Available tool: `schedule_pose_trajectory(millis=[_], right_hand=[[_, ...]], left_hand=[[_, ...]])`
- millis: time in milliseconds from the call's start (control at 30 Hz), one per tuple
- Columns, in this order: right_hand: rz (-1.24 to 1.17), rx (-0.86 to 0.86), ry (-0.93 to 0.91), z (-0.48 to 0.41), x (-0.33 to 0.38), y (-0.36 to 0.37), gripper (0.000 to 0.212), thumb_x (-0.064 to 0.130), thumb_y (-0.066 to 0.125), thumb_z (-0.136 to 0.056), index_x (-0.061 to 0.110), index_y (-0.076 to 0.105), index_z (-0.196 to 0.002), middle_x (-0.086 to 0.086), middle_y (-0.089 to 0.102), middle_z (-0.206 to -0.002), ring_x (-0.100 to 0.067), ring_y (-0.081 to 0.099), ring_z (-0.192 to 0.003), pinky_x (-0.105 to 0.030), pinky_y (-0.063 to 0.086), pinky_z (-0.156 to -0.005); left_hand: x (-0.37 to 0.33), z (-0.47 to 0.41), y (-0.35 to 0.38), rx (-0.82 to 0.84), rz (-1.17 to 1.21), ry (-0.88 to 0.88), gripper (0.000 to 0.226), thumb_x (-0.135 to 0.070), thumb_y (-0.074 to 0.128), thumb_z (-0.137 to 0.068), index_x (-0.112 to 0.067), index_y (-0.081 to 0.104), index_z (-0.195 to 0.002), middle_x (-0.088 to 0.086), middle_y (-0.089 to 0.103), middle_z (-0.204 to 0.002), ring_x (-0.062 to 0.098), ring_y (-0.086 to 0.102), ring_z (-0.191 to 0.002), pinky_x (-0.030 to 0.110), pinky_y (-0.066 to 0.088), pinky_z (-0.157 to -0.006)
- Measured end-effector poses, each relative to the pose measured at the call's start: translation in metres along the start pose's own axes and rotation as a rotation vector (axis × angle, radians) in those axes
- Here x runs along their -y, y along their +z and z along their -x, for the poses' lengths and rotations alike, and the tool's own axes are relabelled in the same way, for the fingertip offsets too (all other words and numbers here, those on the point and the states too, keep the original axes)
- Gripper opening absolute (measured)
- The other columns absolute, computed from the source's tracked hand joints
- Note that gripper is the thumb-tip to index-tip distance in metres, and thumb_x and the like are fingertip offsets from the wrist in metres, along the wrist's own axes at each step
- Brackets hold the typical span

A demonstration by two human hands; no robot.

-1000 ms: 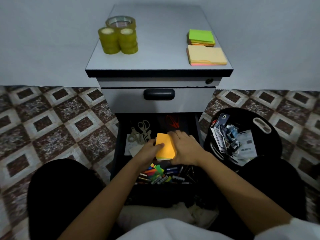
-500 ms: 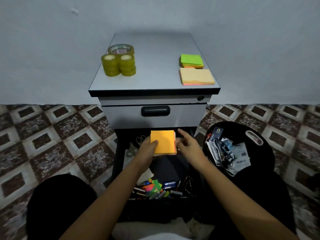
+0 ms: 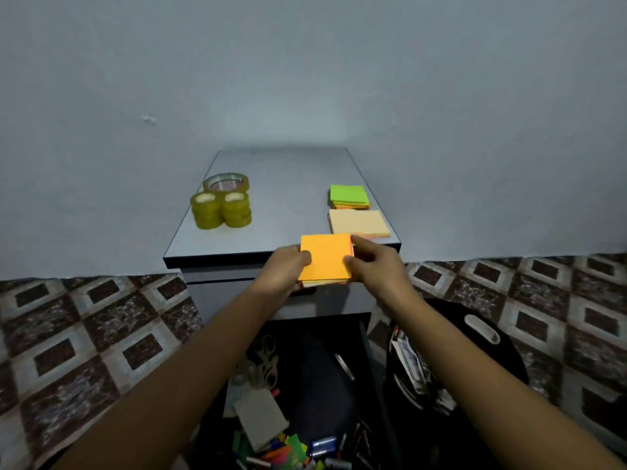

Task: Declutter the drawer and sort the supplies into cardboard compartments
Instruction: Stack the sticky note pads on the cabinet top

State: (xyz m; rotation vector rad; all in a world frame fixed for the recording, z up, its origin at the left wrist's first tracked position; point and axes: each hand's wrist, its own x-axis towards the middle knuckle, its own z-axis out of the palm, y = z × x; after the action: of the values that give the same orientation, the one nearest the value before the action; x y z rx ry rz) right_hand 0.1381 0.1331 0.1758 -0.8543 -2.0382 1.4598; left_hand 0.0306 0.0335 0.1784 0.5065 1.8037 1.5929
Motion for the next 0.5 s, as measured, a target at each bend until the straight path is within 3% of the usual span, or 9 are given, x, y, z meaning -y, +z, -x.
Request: schedule_pose_trajectory(millis=[33,100,167,233,300,500], right_hand=[[-0.007,-0.009,0.001,-0.007,0.009,-0.006,0.049,0.005,0.058,-0.089,0.008,0.046,-0.137,-0.01,0.059,-0.124,-0.023,0.058,-0.105,-0.04,0.052,-0.091],[-0.015,-0.017,-0.008,-0.02,0.027,-0.018,0.05,0.003,0.058,-0.089,0.01,0.047,-0.136,-0.012,0.061,-0.112,-0.024,0.059,-0.091,-0.033,0.054,-0.076],[-0.026,-0.03,-0.014,-0.034,0.043,-0.028,0.051,0.0,0.058,-0.087,0.01,0.047,-0.136,-0.017,0.06,-0.114,-0.029,0.061,-0.093,-0.036,0.054,-0.081],[-0.063,-0.027,-0.008,-0.049,0.056,-0.037,0.052,-0.006,0.057,-0.086,0.007,0.047,-0.136,-0.025,0.057,-0.118,-0.032,0.06,-0.093,-0.04,0.054,-0.085],[-0.089,-0.03,-0.011,-0.066,0.069,-0.044,0.047,-0.009,0.055,-0.087,0.002,0.049,-0.132,-0.028,0.055,-0.119,-0.033,0.058,-0.089,-0.042,0.054,-0.083],[-0.134,-0.08,0.054,-0.119,0.081,-0.054,0.04,-0.007,0.056,-0.087,-0.005,0.051,-0.127,-0.028,0.054,-0.122,-0.03,0.056,-0.09,-0.036,0.053,-0.082]], left_hand=[[-0.011,-0.003,-0.001,0.021,-0.002,0.016,0.018,0.002,0.04,-0.092,-0.004,0.054,-0.102,0.014,0.057,-0.083,0.021,0.056,-0.073,0.027,0.05,-0.063],[-0.034,-0.014,-0.001,0.038,-0.04,0.048,0.023,0.005,0.042,-0.09,-0.003,0.058,-0.105,0.009,0.059,-0.079,0.017,0.057,-0.071,0.024,0.051,-0.059],[-0.056,-0.023,0.003,0.047,-0.047,0.067,0.021,0.006,0.046,-0.091,-0.001,0.059,-0.105,0.007,0.058,-0.079,0.016,0.056,-0.068,0.018,0.05,-0.048],[-0.075,-0.035,0.008,0.034,-0.019,0.057,0.01,0.007,0.051,-0.09,-0.001,0.056,-0.087,0.008,0.056,-0.076,0.016,0.054,-0.065,0.014,0.047,-0.04],[-0.091,-0.052,0.014,-0.001,0.003,0.036,0.017,0.006,0.054,-0.089,-0.004,0.051,-0.076,0.009,0.055,-0.073,0.016,0.054,-0.062,0.014,0.046,-0.038],[-0.116,-0.102,0.032,-0.059,0.057,-0.001,0.02,0.008,0.045,-0.09,-0.006,0.044,-0.075,0.009,0.05,-0.072,0.017,0.051,-0.058,0.014,0.043,-0.034]])
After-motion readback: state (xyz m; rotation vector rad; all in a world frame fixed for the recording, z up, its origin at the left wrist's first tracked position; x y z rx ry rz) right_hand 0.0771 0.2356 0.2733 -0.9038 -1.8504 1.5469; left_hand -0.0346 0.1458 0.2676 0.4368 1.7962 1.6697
